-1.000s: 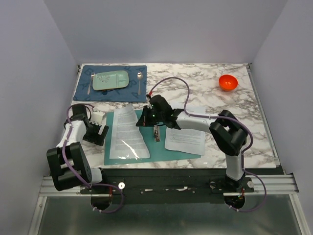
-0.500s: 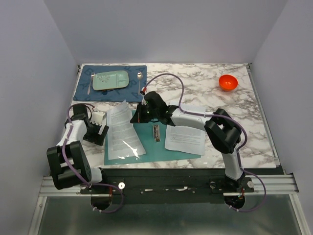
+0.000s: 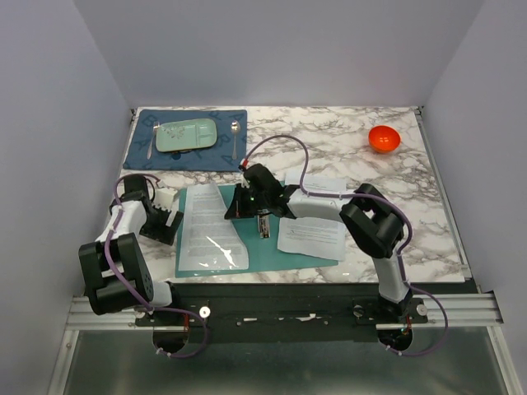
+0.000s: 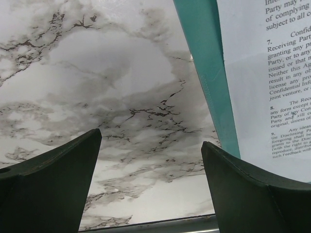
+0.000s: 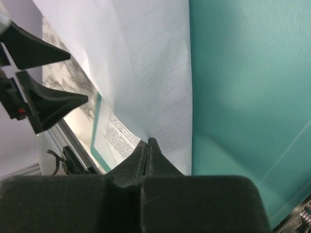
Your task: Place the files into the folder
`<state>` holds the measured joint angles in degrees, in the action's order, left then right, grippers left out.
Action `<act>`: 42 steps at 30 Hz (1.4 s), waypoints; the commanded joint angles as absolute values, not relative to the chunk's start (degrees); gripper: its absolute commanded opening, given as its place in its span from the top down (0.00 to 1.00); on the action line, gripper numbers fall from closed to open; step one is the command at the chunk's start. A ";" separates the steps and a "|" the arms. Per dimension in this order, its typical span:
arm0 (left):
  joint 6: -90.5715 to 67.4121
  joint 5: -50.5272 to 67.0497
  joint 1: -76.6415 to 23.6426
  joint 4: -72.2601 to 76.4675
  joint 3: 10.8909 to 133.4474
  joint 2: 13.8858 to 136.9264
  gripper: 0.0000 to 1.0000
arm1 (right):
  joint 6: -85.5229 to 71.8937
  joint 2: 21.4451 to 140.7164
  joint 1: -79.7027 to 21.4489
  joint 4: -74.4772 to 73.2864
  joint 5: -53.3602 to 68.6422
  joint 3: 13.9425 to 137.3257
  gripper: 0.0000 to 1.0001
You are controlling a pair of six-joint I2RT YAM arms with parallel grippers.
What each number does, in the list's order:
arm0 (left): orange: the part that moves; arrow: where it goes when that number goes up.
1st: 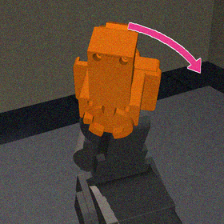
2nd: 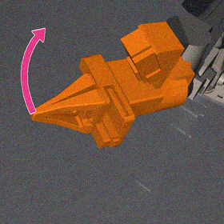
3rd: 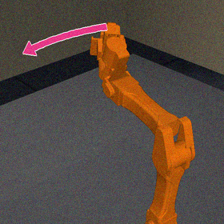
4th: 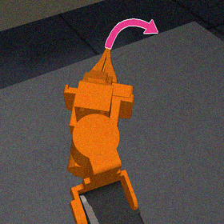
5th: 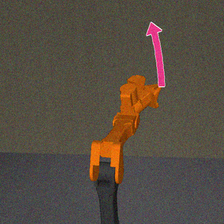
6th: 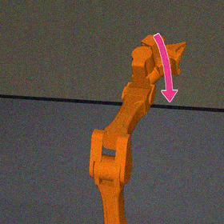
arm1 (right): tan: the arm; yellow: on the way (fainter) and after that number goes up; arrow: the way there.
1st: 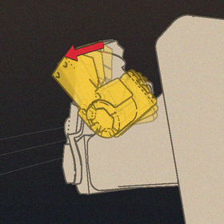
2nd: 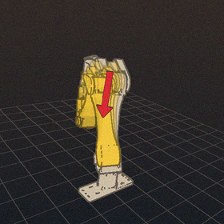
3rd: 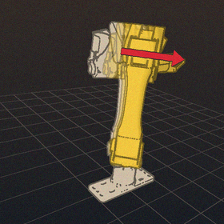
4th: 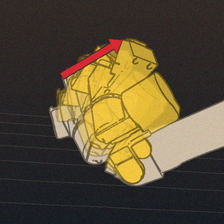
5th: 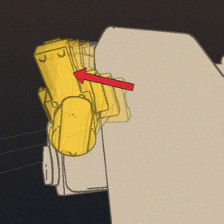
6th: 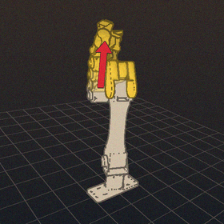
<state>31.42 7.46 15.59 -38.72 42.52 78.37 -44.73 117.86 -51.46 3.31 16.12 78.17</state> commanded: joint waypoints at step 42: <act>32.69 6.50 14.33 -38.67 43.59 78.22 0.01 | -45.62 119.27 -55.20 2.46 18.46 78.32 0.99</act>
